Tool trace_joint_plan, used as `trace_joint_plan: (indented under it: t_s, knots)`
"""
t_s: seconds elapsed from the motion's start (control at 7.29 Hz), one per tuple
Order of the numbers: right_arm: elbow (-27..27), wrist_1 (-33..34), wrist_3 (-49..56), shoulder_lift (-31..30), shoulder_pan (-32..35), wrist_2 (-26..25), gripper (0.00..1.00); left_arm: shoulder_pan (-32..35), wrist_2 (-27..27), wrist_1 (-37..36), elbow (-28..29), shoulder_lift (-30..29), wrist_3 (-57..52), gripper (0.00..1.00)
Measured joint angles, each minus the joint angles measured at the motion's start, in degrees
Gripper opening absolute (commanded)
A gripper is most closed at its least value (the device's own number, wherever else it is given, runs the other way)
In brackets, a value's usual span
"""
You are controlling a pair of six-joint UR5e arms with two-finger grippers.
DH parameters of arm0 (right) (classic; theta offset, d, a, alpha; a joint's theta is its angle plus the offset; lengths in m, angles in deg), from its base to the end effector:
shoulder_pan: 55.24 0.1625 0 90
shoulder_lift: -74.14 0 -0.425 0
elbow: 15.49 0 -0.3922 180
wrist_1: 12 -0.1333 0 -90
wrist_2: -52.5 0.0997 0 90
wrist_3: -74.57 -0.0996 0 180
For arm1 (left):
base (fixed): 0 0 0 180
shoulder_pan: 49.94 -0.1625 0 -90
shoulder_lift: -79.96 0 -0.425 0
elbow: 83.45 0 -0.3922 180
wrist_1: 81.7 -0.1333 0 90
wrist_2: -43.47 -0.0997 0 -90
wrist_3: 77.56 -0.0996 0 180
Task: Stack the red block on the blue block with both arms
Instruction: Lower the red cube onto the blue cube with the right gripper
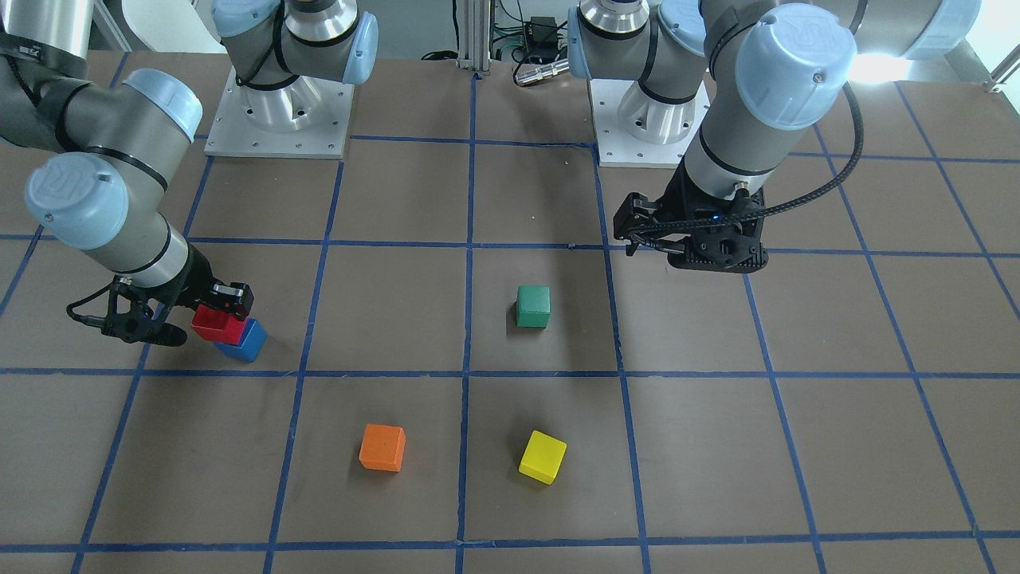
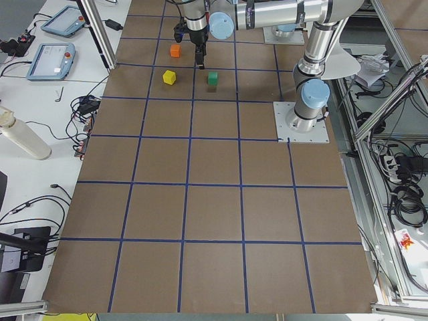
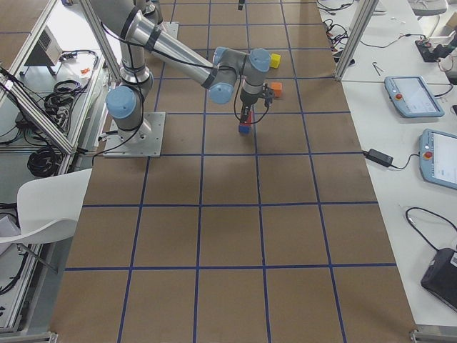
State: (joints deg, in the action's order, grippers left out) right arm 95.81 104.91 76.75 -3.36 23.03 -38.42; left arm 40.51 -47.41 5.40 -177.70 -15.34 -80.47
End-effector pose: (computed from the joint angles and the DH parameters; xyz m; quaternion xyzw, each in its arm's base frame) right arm 0.0263 -0.5212 0.2484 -0.0826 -0.9947 -0.0606 0.0007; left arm -0.1358 -0.5125 0.4101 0.0297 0.9978 0.0581 0.0064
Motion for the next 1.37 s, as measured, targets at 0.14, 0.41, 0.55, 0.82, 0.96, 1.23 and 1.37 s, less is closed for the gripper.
trace_joint_plan:
  t_s: [0.14, 0.41, 0.55, 0.82, 0.96, 1.23, 1.37]
  knots:
    - [-0.1, 0.5, -0.3, 0.5, 0.1, 0.1, 0.20, 0.0, 0.0, 0.0, 0.0, 0.0, 0.0, 1.00]
    - [-0.2, 1.1, -0.6, 0.7, 0.1, 0.1, 0.20, 0.0, 0.0, 0.0, 0.2, 0.0, 0.0, 1.00]
    - [-0.3, 1.2, -0.6, 0.6, 0.1, 0.2, 0.20, 0.0, 0.0, 0.0, 0.1, 0.0, 0.1, 1.00]
    - [-0.2, 1.1, -0.7, 0.3, 0.2, 0.1, 0.19, 0.0, -0.1, 0.0, 0.2, 0.0, 0.1, 1.00]
    - [-0.1, 0.9, -0.7, 0.2, 0.3, 0.1, 0.18, 0.0, -0.1, 0.0, 0.3, 0.1, 0.0, 1.00]
    - [0.1, 0.3, -0.8, 0.2, 0.4, 0.1, 0.19, 0.0, -0.1, 0.1, 0.3, 0.1, -0.1, 1.00]
    - [0.2, -0.2, -0.8, 0.2, 0.4, 0.0, 0.20, 0.0, -0.1, 0.1, 0.3, 0.1, -0.1, 1.00]
